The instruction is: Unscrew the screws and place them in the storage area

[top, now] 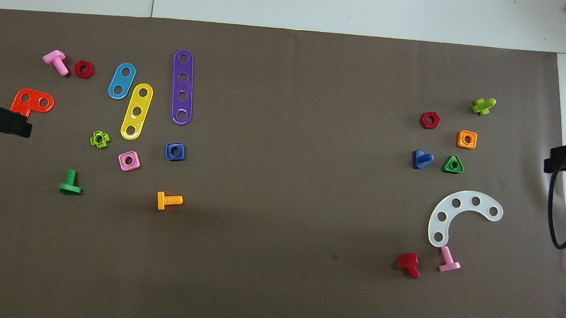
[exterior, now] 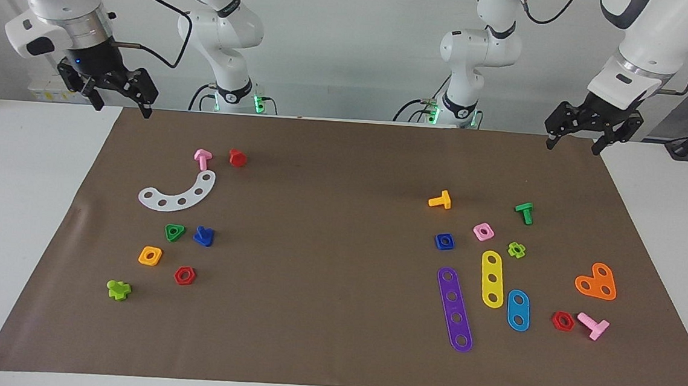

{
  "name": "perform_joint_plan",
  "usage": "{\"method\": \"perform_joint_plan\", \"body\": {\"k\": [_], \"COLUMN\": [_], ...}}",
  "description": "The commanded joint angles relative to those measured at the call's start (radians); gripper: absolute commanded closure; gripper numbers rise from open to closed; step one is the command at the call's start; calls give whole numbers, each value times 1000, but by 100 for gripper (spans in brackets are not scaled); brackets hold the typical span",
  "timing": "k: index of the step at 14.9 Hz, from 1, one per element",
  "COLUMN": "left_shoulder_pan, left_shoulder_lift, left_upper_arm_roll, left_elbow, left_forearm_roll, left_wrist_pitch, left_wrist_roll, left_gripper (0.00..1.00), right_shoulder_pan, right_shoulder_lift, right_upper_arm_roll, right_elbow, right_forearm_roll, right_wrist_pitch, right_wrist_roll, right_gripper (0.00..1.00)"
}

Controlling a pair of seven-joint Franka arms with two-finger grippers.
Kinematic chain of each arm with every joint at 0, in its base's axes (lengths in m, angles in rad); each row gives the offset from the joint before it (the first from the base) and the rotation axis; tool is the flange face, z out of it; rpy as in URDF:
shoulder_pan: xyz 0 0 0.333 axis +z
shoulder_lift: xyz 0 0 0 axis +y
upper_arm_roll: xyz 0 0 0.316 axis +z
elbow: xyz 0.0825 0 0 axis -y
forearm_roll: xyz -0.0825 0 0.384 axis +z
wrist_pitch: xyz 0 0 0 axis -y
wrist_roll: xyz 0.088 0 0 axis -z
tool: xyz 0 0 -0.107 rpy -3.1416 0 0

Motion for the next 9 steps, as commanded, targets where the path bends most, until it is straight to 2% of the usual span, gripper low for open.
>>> {"method": "perform_joint_plan", "body": {"k": [1,9], "left_shoulder_pan": [10,10], "left_shoulder_lift": [-26,-26], "left_upper_arm_roll": [-5,-5], "left_elbow": [-28,-28], "left_forearm_roll": [-2,-2], "left_wrist_pitch": [-1,-1], "left_wrist_roll": [5,5], "left_gripper": [0,0], "right_shoulder_pan": [10,-2], "right_shoulder_lift": [-25,-33], "right_upper_arm_roll": [3,-2], "right_elbow": [-27,-14], "right_forearm_roll": [13,43], "right_wrist_pitch": [-9,-32], "right_wrist_roll": [-23,20], "right_gripper": [0,0]}}
